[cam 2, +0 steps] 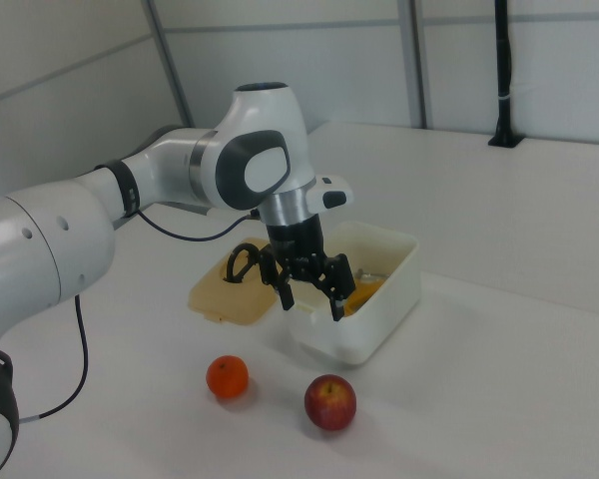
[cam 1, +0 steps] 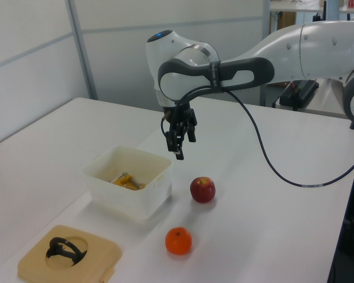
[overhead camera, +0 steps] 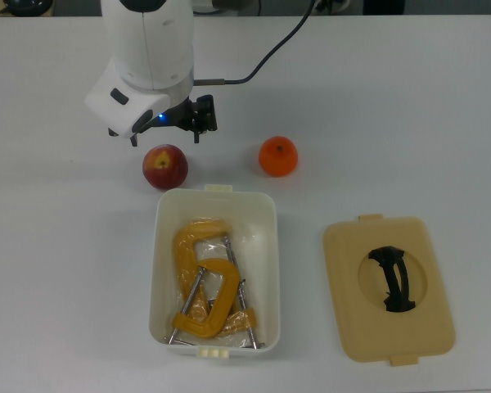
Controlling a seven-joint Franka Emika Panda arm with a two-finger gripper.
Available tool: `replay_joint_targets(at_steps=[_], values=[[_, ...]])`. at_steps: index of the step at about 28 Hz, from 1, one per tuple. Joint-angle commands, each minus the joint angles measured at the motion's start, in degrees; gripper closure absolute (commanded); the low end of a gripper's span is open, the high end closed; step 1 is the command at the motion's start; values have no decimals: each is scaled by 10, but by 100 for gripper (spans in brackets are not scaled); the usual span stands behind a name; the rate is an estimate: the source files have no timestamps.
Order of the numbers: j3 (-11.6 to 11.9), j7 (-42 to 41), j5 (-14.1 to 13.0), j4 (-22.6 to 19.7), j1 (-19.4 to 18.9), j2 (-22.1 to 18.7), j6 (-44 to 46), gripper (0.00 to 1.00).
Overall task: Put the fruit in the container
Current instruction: 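Move the open gripper over the red apple and lower onto it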
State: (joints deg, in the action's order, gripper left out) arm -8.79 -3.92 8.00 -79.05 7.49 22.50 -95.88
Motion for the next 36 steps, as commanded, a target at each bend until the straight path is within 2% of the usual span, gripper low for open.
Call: replay_joint_targets(at_steps=[1, 7, 10, 22, 27, 30, 34, 36], values=[[19, -15, -2, -41, -4, -34, -12, 0], [21, -18, -2, -126, -4, -89, -77, 0], [21, -18, -2, -148, -3, -102, -90, 0], [21, -30, 3, -261, -2, -97, -224, 0], [21, -30, 29, -270, -2, -88, -228, 0], [21, -30, 38, -268, -2, -67, -229, 0], [21, -27, 68, -265, -2, -43, -238, 0], [21, -25, 73, -265, -2, -40, -245, 0]])
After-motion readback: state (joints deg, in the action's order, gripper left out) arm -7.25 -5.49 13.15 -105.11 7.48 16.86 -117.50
